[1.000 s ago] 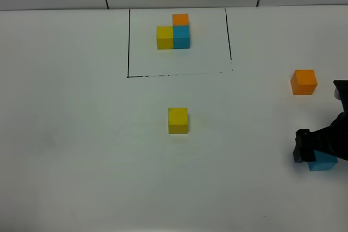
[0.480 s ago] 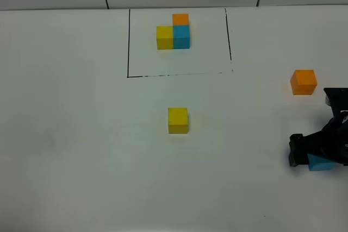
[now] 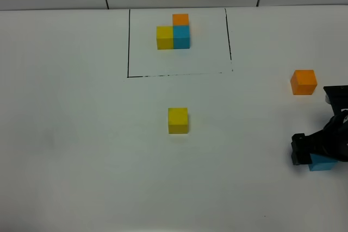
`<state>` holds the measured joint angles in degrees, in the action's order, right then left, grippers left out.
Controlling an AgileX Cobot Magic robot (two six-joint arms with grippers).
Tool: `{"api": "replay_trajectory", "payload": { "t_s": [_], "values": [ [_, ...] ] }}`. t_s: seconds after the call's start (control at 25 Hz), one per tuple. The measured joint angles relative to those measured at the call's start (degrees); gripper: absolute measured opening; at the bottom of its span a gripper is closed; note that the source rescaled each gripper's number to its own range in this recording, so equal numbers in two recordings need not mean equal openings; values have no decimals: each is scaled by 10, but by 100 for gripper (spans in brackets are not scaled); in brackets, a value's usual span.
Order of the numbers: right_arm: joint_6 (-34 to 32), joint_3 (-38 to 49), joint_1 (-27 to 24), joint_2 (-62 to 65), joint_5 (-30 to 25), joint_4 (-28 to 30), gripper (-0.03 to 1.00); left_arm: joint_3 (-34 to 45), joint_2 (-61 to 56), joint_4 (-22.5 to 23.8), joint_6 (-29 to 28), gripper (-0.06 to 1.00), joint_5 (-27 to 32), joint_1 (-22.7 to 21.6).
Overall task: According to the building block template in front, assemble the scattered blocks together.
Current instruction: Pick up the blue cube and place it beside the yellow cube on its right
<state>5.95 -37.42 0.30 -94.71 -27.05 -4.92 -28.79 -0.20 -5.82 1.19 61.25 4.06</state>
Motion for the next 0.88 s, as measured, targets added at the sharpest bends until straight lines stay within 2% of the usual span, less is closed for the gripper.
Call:
{"api": "replay_trajectory", "payload": {
  "t_s": [0.64, 0.76, 0.88],
  "values": [
    [-29, 0, 0, -36, 16, 17, 92, 0, 0, 0, 0, 80, 0, 0],
    [-29, -3, 0, -41, 13, 19, 86, 0, 0, 0, 0, 80, 0, 0],
    [-32, -4, 0, -44, 10, 26, 71, 0, 0, 0, 0, 80, 0, 0]
  ]
}}
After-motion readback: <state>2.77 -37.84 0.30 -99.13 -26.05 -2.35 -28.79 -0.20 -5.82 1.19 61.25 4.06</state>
